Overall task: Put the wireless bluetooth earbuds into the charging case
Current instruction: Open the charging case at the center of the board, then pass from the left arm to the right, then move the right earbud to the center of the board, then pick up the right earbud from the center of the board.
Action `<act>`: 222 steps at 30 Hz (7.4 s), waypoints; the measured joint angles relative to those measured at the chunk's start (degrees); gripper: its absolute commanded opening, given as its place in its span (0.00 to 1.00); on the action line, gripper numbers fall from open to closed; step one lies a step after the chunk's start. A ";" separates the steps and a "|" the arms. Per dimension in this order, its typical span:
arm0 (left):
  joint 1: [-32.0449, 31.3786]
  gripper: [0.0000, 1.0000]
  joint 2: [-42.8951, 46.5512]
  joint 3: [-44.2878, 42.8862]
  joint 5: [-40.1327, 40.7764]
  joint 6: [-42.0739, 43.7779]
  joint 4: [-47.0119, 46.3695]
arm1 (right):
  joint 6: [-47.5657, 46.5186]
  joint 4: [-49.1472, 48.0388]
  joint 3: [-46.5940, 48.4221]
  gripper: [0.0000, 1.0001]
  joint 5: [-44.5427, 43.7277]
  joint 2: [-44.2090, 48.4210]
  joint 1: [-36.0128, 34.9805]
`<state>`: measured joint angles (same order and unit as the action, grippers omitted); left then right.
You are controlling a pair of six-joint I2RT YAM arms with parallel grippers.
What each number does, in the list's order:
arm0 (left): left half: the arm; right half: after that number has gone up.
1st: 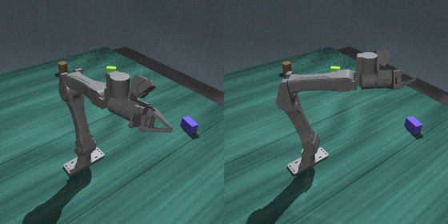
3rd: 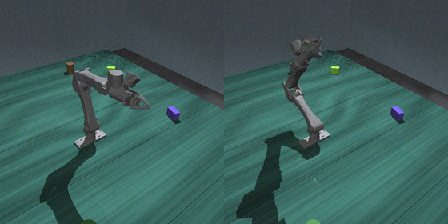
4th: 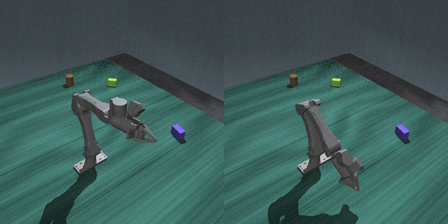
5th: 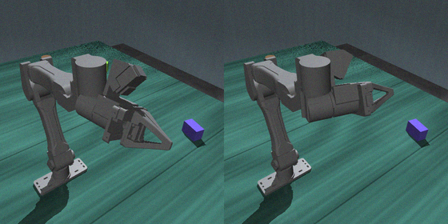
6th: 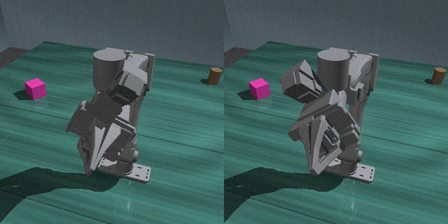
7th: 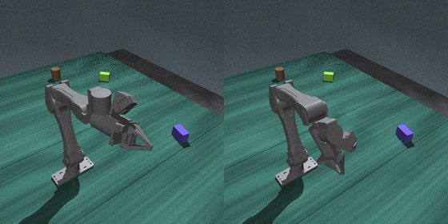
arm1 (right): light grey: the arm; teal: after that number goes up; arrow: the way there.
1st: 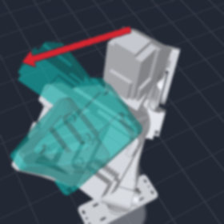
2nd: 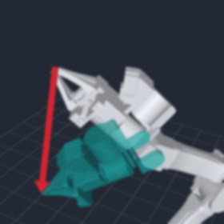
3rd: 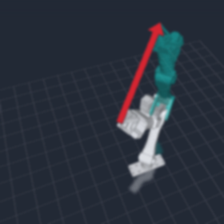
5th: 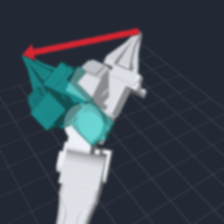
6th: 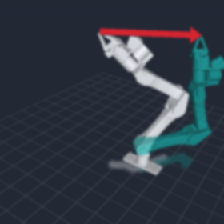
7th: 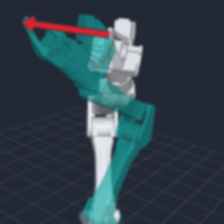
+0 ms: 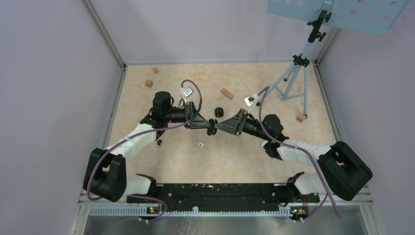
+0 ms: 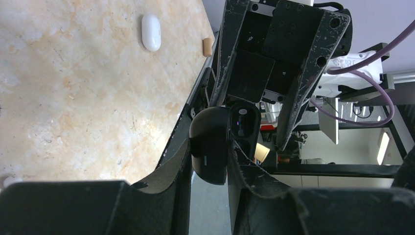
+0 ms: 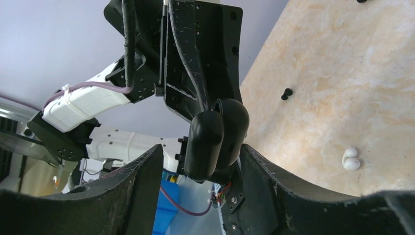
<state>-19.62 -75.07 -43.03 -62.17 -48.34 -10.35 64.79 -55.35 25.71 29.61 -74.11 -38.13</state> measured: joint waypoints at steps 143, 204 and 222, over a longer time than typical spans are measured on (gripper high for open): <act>18.95 0.52 6.51 10.91 69.51 11.32 36.98 | -6.01 21.62 0.68 0.00 4.09 2.45 2.05; 19.08 0.39 7.21 12.11 67.80 10.49 32.70 | -6.34 23.65 0.68 0.00 4.15 2.47 2.05; 19.21 0.34 3.67 10.97 65.00 12.59 28.68 | -6.34 23.65 0.68 0.00 4.17 2.47 2.05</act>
<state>-0.40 -71.40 -32.05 2.83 -35.75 18.33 58.46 -31.70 26.39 33.78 -71.64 -36.07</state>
